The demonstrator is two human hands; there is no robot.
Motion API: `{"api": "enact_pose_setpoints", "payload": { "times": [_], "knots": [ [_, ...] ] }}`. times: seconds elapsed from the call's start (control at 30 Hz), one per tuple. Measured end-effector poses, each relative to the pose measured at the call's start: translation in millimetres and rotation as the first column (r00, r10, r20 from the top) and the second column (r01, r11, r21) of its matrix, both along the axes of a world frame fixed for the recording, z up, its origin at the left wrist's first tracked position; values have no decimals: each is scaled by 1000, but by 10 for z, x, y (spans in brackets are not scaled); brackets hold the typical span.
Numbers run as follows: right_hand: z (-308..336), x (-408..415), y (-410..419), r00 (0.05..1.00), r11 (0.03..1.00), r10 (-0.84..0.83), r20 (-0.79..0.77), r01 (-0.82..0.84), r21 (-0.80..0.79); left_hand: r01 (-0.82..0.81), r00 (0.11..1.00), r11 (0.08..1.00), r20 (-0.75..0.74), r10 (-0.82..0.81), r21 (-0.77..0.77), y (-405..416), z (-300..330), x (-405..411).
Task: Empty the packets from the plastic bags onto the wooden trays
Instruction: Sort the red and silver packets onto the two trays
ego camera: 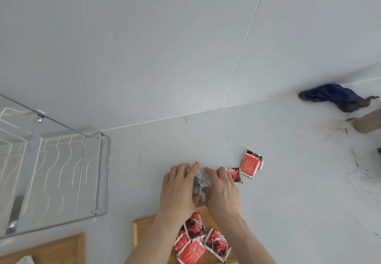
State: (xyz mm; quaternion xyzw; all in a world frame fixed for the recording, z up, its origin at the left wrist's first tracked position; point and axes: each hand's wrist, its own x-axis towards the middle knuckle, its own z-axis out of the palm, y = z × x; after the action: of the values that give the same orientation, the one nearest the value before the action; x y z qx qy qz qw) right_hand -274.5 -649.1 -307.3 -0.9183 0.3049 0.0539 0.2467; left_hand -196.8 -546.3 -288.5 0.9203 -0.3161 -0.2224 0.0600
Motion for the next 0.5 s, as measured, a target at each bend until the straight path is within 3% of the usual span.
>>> {"api": "enact_pose_setpoints", "payload": {
  "times": [0.1,0.27,0.5],
  "knots": [
    [-1,11,-25,999,998,-39,11,38,47,-51,999,999,-13,51,4,-53,-18,-11],
    [70,-15,-9,996,995,-76,56,72,69,-306,936,947,-212,282,-92,90,34,-44],
    [345,-125,264,967,981,-179,179,161,107,-633,734,735,-492,469,-244,700,365,-53]
  ]
}}
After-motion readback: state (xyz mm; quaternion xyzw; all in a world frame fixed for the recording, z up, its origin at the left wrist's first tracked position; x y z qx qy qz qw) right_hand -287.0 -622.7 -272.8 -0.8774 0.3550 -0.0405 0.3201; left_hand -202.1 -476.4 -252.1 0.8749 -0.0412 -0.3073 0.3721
